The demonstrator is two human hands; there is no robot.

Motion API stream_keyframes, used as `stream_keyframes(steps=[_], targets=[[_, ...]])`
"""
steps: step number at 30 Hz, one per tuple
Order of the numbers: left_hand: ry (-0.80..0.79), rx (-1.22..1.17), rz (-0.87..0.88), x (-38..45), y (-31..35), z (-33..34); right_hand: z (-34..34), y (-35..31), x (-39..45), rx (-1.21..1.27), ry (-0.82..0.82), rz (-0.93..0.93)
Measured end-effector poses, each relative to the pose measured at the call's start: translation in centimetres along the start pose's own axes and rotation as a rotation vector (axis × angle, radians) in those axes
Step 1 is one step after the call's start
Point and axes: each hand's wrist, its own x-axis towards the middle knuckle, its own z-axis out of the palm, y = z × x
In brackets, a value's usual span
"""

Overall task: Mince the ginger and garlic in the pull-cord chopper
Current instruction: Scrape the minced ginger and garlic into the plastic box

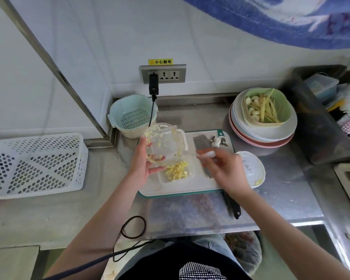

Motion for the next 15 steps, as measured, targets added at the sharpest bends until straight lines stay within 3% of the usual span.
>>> stream_keyframes(steps=[3, 8, 12, 15], targets=[[0.000, 0.011, -0.005, -0.1, 0.1, -0.1, 0.3, -2.0, 2.8, -0.099, -0.017, -0.193], [-0.004, 0.016, -0.004, -0.3, 0.2, -0.2, 2.2, 0.1, 6.2, -0.416, -0.288, -0.338], [-0.025, 0.014, 0.021, -0.4, 0.5, -0.2, 1.6, 1.5, 4.8, -0.400, -0.135, -0.481], [-0.016, 0.025, 0.005, -0.4, 0.6, 0.1, 2.0, 1.0, 4.4, -0.386, -0.191, -0.590]])
